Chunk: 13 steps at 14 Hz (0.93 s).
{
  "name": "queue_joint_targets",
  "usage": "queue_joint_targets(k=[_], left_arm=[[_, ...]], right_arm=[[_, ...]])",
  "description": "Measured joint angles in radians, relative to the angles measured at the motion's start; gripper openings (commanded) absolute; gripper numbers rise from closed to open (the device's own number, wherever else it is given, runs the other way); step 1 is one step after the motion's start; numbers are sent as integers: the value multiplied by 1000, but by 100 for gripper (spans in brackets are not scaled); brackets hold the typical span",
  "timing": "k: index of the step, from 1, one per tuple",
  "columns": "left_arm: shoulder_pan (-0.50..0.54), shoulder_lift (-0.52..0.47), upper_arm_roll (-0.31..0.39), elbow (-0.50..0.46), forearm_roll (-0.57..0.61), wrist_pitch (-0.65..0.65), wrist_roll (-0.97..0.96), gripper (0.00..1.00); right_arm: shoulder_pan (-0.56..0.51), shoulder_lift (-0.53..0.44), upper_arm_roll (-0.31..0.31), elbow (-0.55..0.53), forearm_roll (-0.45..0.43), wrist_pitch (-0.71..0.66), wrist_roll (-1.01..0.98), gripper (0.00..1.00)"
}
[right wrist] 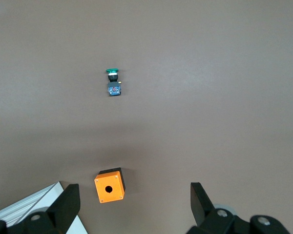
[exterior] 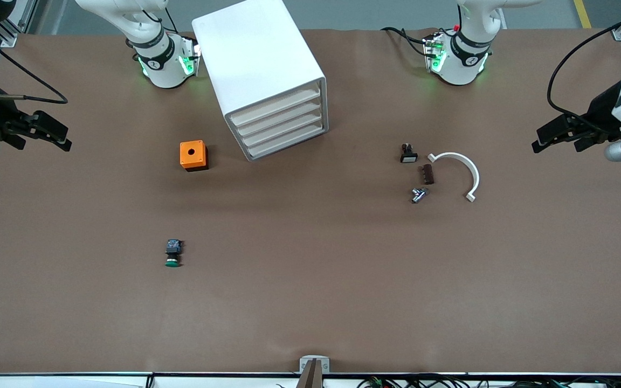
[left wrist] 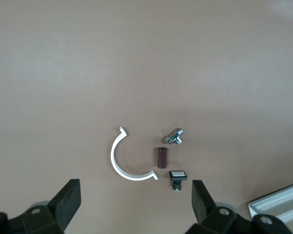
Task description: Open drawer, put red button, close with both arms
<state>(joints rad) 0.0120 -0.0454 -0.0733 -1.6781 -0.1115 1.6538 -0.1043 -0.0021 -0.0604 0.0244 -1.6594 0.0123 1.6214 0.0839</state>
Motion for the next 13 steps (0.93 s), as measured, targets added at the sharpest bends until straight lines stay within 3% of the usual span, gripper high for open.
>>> queue_joint_targets(k=[8, 13], left_arm=[[4, 1, -12, 27, 10, 5, -2, 100], [8, 32, -10, 96, 48, -25, 0, 100]], right_arm=[[0, 0, 0, 0, 0, 2, -1, 100], [0, 0, -1, 0, 0, 3, -18, 100]])
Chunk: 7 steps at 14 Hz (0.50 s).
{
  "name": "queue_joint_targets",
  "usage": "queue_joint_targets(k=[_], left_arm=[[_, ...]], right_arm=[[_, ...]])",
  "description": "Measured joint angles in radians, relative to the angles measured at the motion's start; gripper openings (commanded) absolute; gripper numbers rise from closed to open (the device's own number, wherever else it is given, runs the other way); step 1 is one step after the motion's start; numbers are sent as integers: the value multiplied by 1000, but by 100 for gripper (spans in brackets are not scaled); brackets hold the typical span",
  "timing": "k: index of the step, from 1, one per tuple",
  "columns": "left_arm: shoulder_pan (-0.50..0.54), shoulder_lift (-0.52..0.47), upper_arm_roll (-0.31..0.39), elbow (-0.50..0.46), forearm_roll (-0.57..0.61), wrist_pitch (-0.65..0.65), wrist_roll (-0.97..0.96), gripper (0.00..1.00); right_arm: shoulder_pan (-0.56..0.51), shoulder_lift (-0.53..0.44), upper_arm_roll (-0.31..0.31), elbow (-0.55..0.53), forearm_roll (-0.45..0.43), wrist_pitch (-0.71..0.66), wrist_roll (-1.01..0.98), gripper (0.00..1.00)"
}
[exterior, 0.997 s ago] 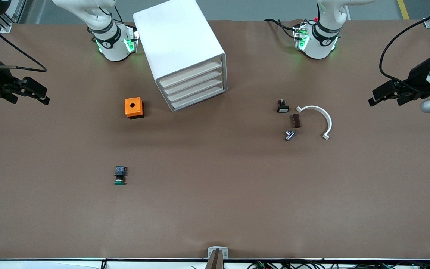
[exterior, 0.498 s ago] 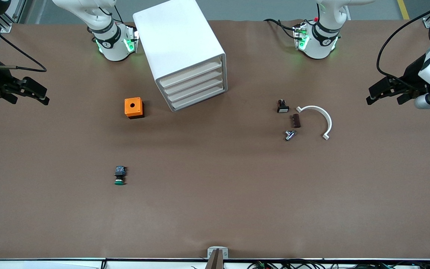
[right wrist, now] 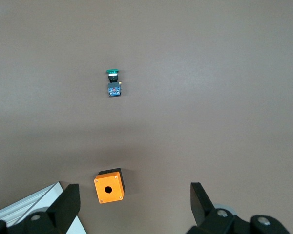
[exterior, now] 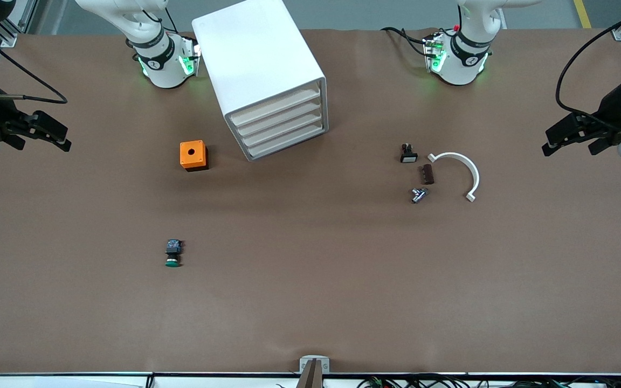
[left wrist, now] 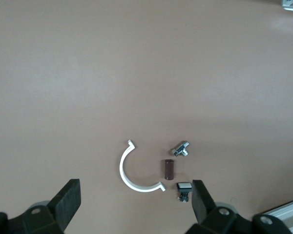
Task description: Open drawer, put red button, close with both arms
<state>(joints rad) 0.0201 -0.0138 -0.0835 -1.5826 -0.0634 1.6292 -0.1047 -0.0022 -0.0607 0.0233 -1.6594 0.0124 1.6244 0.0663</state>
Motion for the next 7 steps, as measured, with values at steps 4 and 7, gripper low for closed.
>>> queue_joint_targets(k=[4, 7], left_arm=[[0, 23, 0, 55, 5, -75, 0, 100], [0, 33, -1, 59, 5, -81, 0, 100]], right_arm=[[-7, 0, -5, 0, 0, 4, -23, 100], [-7, 0, -7, 0, 1, 4, -25, 100]])
